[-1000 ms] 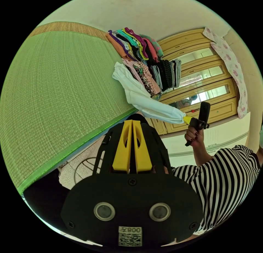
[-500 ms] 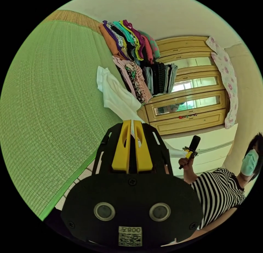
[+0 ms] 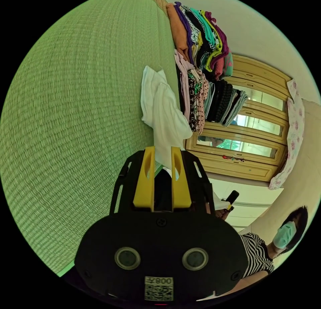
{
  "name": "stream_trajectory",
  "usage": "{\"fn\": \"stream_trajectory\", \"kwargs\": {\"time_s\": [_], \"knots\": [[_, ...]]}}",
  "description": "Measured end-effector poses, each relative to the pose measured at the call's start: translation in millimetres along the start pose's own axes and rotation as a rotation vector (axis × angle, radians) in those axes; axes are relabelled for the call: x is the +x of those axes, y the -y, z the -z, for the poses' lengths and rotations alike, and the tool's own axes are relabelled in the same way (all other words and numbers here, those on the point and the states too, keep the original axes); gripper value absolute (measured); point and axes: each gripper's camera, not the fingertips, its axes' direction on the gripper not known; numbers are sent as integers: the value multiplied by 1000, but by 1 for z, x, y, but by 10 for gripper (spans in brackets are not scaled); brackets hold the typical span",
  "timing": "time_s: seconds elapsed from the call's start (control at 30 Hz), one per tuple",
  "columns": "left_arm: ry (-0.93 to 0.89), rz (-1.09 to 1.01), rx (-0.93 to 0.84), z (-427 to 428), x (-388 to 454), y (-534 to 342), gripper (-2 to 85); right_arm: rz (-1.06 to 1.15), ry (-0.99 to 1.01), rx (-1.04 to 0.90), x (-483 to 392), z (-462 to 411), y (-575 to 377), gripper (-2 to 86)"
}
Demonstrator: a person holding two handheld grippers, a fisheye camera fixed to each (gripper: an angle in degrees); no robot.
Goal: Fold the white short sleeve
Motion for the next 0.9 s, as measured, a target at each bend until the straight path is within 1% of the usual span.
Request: {"fn": "stream_trajectory", "kwargs": {"time_s": [0.2,0.27,0.43,0.67,0.73,0.9], "knots": [[-12,38,-24,6,-32,-1,58,-19,10,-2,14,9,7,10],[-44,44,-29,10,-43,-7,31,-24,14,0,17,11,9,10],[-104,29,-4,36,-62,-32,15,-34,31,-1,27,15,15,10],[-292,-54,134,117,-81,-98,10,21,38,5,19,20,24,9],[-323,-87,160,141,-81,-120,9,62,36,20,10,25,29,9],[-413,-188,295,217,-80,-188,8,177,24,51,-17,37,42,9]]}}
